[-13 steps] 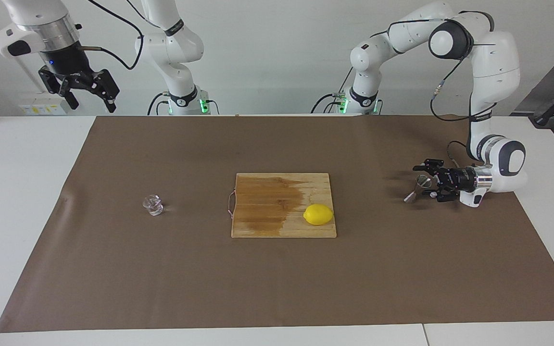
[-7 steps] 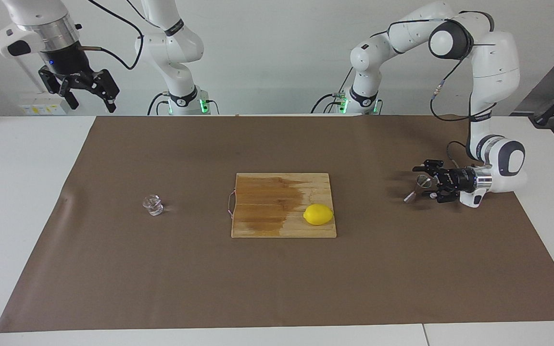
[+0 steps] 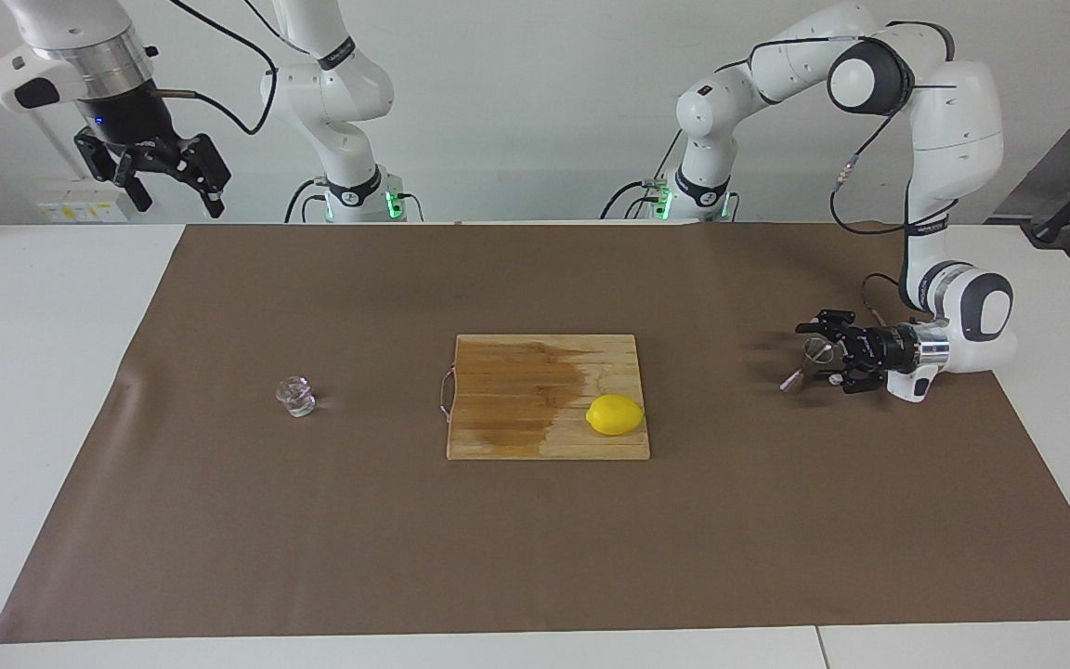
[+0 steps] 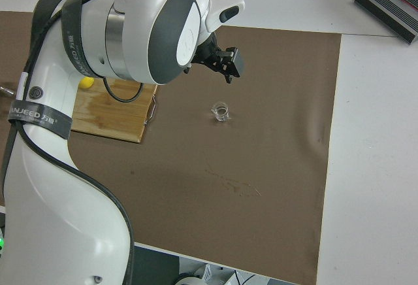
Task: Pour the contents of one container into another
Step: 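Close the left gripper on the small metal cup, then carry the metal cup with the left gripper onto the cutting board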
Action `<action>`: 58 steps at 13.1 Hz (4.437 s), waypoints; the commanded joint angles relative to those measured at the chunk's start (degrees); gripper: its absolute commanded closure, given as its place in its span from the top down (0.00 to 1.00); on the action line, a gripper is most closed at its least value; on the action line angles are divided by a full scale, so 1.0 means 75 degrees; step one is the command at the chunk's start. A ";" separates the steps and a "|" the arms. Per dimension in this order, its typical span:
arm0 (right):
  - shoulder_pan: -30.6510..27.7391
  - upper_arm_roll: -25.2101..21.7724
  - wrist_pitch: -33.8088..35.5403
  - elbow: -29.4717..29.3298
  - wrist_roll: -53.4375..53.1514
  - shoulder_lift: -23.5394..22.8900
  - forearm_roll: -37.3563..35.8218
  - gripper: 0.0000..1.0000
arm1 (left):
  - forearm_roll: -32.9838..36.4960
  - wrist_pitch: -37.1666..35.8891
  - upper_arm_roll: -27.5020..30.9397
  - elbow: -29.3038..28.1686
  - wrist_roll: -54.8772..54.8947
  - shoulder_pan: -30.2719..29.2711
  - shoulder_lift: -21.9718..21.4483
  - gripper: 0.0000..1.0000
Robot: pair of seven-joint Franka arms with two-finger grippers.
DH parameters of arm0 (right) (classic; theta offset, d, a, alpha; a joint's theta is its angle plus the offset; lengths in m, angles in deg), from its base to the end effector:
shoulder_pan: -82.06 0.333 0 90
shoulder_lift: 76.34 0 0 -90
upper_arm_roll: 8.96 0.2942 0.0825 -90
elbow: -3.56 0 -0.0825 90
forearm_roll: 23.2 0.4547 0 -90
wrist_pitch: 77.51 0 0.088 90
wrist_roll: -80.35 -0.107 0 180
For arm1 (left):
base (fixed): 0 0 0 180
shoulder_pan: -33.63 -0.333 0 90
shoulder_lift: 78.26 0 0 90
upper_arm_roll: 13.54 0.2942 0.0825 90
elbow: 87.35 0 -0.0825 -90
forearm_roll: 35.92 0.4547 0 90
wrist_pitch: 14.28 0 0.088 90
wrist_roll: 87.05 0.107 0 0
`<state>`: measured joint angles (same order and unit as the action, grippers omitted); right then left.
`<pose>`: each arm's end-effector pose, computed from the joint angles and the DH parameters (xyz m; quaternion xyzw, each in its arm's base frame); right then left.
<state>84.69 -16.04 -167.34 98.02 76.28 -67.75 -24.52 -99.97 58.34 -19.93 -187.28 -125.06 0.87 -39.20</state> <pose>0.5784 -0.0525 0.6499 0.9967 -0.0743 0.0340 0.0024 0.5927 0.1674 0.1547 0.5118 0.4827 -0.5135 0.4913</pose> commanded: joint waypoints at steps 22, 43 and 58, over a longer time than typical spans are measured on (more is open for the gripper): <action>-0.0034 0.0029 0.0059 0.0108 -0.0078 0.0144 0.0058 1.00 | -0.0201 0.0197 -0.0062 -0.0094 -0.0381 0.0008 -0.0110 0.37; -0.0034 0.0029 0.0059 0.0108 -0.0078 0.0144 0.0058 1.00 | -0.3129 0.2174 -0.0004 -0.1757 -0.1131 0.3638 -0.2617 0.39; -0.0034 0.0029 0.0059 0.0108 -0.0078 0.0144 0.0058 1.00 | -0.5567 0.4767 0.0160 -0.2309 -0.0721 0.6594 -0.2607 0.40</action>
<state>84.69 -16.04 -167.34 98.02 76.28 -67.75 -24.52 -139.21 93.20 -19.77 -203.12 -132.17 48.98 -58.68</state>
